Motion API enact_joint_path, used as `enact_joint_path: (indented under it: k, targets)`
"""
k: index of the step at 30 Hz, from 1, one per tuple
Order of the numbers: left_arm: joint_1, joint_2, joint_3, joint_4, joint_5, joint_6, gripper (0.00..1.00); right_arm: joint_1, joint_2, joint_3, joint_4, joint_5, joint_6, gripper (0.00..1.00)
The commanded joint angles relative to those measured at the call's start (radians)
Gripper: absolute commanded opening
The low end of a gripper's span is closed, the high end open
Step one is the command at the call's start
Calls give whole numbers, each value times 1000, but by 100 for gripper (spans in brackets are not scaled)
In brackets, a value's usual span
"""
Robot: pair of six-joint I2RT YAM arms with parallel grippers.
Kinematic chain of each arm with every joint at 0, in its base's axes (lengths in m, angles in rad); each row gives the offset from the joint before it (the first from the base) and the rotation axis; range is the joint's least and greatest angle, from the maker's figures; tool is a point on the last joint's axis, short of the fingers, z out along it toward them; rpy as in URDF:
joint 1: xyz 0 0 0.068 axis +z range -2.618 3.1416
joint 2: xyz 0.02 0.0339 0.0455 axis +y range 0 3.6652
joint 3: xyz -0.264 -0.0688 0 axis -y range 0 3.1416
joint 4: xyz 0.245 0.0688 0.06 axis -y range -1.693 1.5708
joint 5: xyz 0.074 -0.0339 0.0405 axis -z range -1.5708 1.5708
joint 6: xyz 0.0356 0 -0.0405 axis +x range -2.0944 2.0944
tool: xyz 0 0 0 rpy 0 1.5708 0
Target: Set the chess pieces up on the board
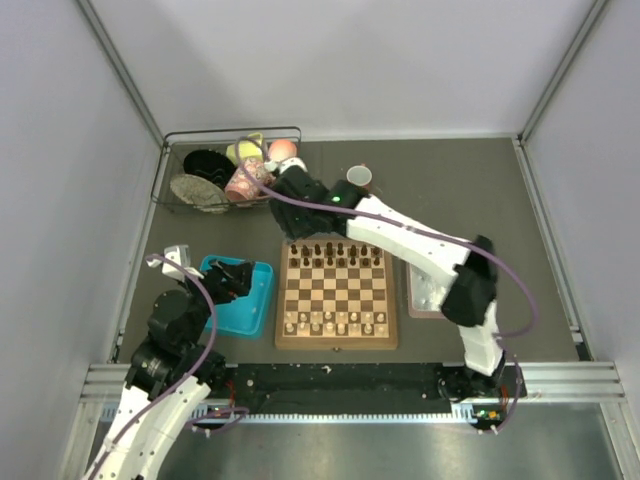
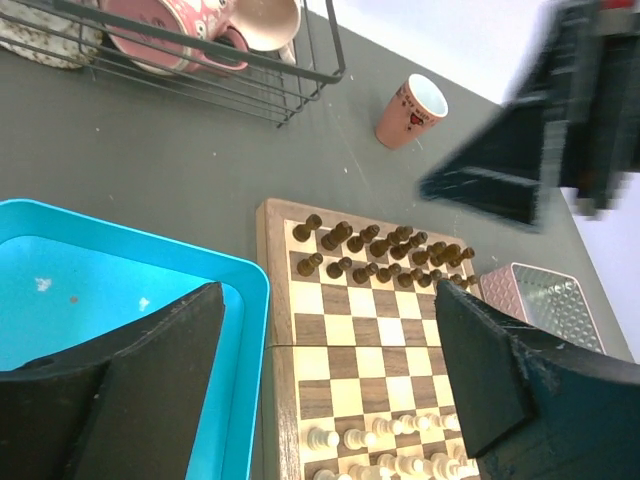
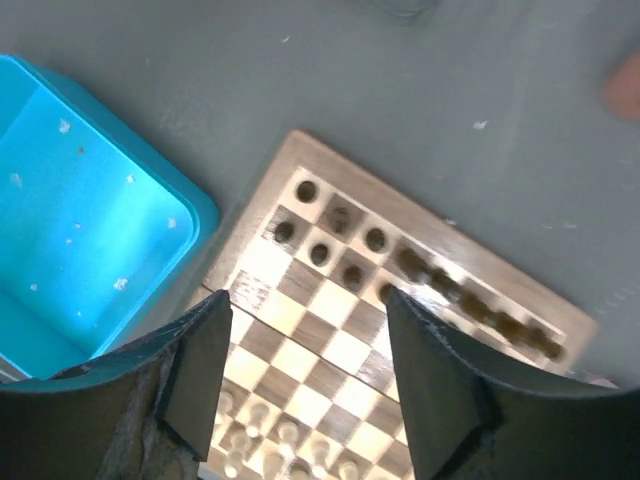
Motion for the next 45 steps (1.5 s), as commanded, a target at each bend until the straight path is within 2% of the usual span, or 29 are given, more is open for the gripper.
enact_joint_path:
  k: [1, 2, 4, 6, 9, 10, 12, 17, 18, 19, 23, 26, 33, 40, 45]
  targets:
    - [6, 58, 83, -32, -62, 29, 93, -16, -286, -177, 83, 188, 8, 68]
    - [6, 74, 106, -52, -71, 37, 98, -46, -332, -236, 129, 205, 9, 70]
    - [6, 114, 126, -66, -94, 63, 99, -98, -497, -415, 175, 187, 26, 77]
    - [6, 130, 147, -69, -103, 78, 98, -194, -675, -588, 226, 144, 52, 79]
    - [6, 137, 160, -65, -121, 92, 98, -301, -856, -778, 266, 147, 57, 79]
    - [6, 142, 163, -66, -124, 100, 98, -326, -975, -819, 269, 159, 52, 80]
    - [5, 160, 175, -83, -144, 107, 98, -368, -1089, -930, 269, 179, 48, 80]
    - [5, 194, 183, -98, -181, 106, 98, -389, -1476, -1173, 261, 234, 126, 83]
    - [5, 196, 183, -101, -180, 103, 98, -389, -1520, -1199, 246, 253, 179, 95]
    - [5, 199, 181, -108, -177, 101, 98, -389, -1570, -1224, 197, 291, 215, 99]
    - [5, 185, 157, -117, -177, 95, 98, -387, -1802, -1354, 132, 317, 304, 99]
    - [5, 168, 155, -108, -177, 95, 98, -386, -1889, -1384, 142, 335, 336, 99]
    - [5, 130, 146, -112, -200, 83, 98, -386, -1967, -1431, 138, 487, 405, 99]
    - [5, 127, 137, -102, -194, 87, 98, -386, -1964, -1470, 146, 586, 399, 99]
    - [5, 156, 155, -118, -189, 81, 98, -386, -1920, -1482, 206, 572, 328, 99]
